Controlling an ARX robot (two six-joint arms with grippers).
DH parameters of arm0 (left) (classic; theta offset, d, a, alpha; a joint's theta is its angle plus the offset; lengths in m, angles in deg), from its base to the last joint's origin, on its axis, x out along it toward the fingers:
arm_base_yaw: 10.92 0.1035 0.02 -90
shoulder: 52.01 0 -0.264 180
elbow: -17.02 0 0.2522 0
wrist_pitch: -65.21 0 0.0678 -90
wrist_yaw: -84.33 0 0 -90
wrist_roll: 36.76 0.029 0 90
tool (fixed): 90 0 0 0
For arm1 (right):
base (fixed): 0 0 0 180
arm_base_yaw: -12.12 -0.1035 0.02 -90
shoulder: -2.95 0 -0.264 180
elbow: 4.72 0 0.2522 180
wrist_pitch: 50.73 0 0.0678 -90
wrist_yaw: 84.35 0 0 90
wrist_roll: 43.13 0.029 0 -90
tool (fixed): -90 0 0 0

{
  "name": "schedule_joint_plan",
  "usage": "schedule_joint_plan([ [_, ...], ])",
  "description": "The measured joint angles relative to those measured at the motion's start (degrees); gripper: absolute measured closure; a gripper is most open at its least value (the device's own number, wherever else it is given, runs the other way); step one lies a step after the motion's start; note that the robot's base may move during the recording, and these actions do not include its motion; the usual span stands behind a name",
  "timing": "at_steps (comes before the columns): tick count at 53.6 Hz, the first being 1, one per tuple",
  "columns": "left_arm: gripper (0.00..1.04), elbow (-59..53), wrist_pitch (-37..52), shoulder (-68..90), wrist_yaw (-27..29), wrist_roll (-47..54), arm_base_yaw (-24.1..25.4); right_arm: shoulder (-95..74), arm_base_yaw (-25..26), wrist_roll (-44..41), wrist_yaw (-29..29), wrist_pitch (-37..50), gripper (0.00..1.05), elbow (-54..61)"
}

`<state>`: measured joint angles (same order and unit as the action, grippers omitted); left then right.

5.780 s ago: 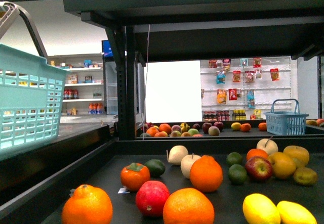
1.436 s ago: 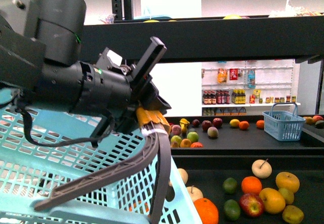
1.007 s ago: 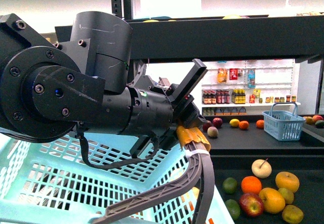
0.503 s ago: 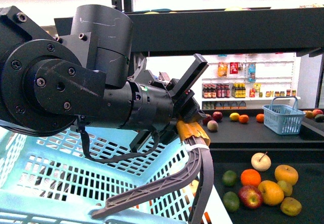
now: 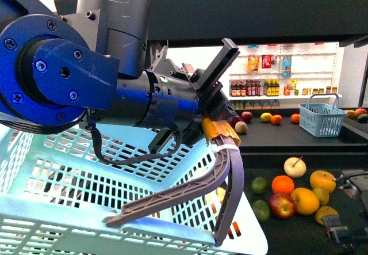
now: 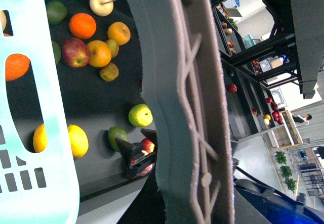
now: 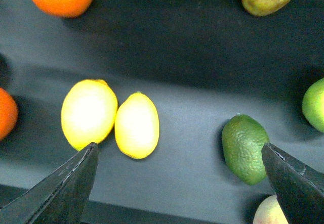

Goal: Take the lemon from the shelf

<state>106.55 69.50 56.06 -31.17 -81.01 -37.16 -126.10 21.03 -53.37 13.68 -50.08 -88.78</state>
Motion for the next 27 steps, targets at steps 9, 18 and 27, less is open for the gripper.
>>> schedule_joint_plan([
  [9,0.97,0.0,0.0,0.0,0.02,0.0,0.0,-8.39,-2.23,-4.79,0.5,0.85,0.08,-4.31],
  [18,0.97,0.0,0.0,0.0,0.02,0.02,0.0,-13.14,-3.5,-8.55,2.14,0.28,0.08,-9.09],
  [27,0.97,0.0,0.0,0.0,0.04,0.02,0.0,-17.29,-3.69,-11.96,2.56,-0.98,0.08,-13.57],
])
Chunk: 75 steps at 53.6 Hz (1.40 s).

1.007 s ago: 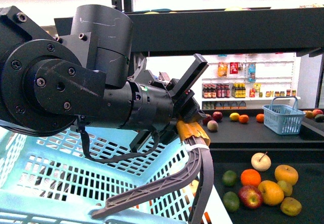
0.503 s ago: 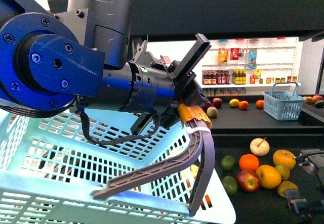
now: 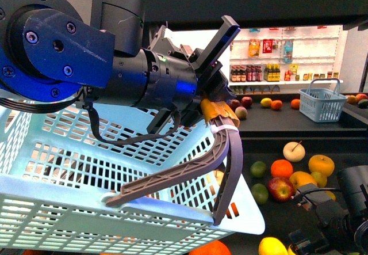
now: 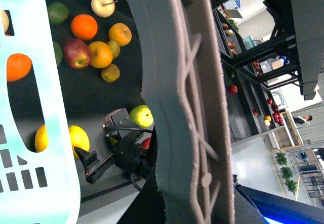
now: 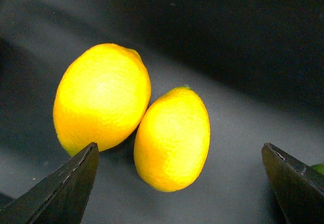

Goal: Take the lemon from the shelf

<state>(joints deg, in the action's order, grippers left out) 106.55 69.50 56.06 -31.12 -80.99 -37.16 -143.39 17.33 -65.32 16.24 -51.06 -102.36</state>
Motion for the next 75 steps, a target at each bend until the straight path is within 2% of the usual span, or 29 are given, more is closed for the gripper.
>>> schedule_joint_plan([
  [23,0.97,0.0,0.0,0.0,-0.02,-0.02,0.0,-7.45,-0.11,-4.24,1.29,-3.15,0.08,-7.45],
  [48,0.97,0.0,0.0,0.0,-0.02,-0.02,0.0,-10.4,-0.61,-5.18,-0.04,-3.78,0.08,-9.66],
  [52,0.97,0.0,0.0,0.0,-0.02,0.0,0.0,-10.49,-0.61,-5.31,-0.09,-3.82,0.16,-9.7],
  [57,0.97,0.0,0.0,0.0,-0.02,-0.02,0.0,-10.51,-0.63,-5.29,-0.2,-4.35,0.35,-9.77],
  [61,0.97,0.0,0.0,0.0,-0.02,0.0,0.0,-10.51,-0.63,-5.29,-0.13,-4.57,0.43,-9.84],
  [67,0.97,0.0,0.0,0.0,-0.02,-0.02,0.0,-10.51,-0.63,-5.27,-0.28,-4.9,0.49,-9.94],
  [75,0.97,0.0,0.0,0.0,-0.02,-0.02,0.0,-10.34,-0.63,-5.25,-0.37,-4.92,0.5,-9.88],
])
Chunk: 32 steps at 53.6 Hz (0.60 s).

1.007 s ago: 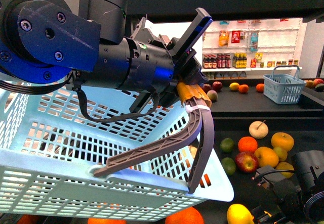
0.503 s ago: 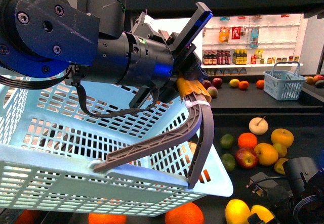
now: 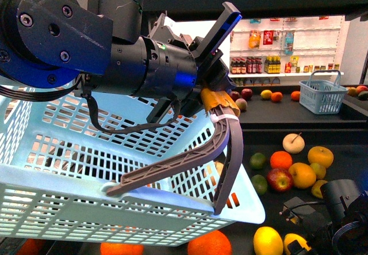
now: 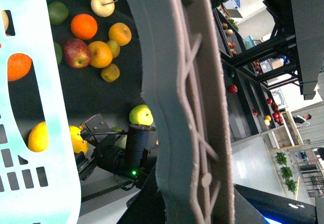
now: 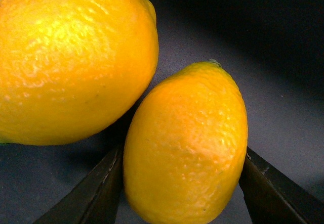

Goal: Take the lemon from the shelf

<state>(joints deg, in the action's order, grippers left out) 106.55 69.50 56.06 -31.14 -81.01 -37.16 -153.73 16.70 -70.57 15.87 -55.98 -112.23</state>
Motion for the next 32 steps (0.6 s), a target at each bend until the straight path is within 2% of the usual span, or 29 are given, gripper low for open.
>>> schedule_joint_plan([
  [18,0.97,0.0,0.0,0.0,0.0,0.02,0.0,7.58,1.09,1.36,0.85,1.25,0.5,5.51],
  [32,0.97,0.0,0.0,0.0,0.0,0.0,0.0,26.91,2.4,4.48,3.65,3.06,0.5,12.87],
])
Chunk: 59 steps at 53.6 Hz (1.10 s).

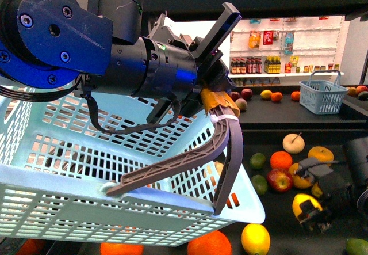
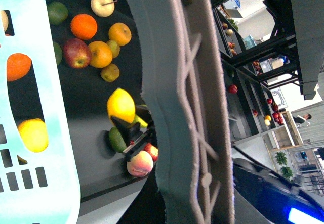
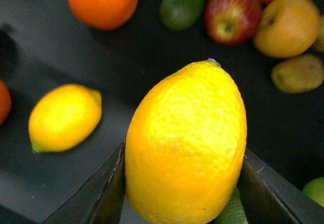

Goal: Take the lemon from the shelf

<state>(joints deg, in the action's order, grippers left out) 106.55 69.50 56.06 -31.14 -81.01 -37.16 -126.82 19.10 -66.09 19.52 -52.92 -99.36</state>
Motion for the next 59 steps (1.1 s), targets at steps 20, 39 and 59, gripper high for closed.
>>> schedule_joint_plan([
  [20,0.97,0.0,0.0,0.0,0.0,0.0,0.0,19.19,-6.56,12.02,6.86,-3.02,0.5,0.7],
  [39,0.97,0.0,0.0,0.0,0.02,0.02,0.0,21.51,-16.52,19.58,8.5,-4.68,0.5,0.37],
  [59,0.98,0.0,0.0,0.07,0.98,0.35,0.81,21.42,-19.71,21.51,6.78,-4.76,0.5,0.61],
])
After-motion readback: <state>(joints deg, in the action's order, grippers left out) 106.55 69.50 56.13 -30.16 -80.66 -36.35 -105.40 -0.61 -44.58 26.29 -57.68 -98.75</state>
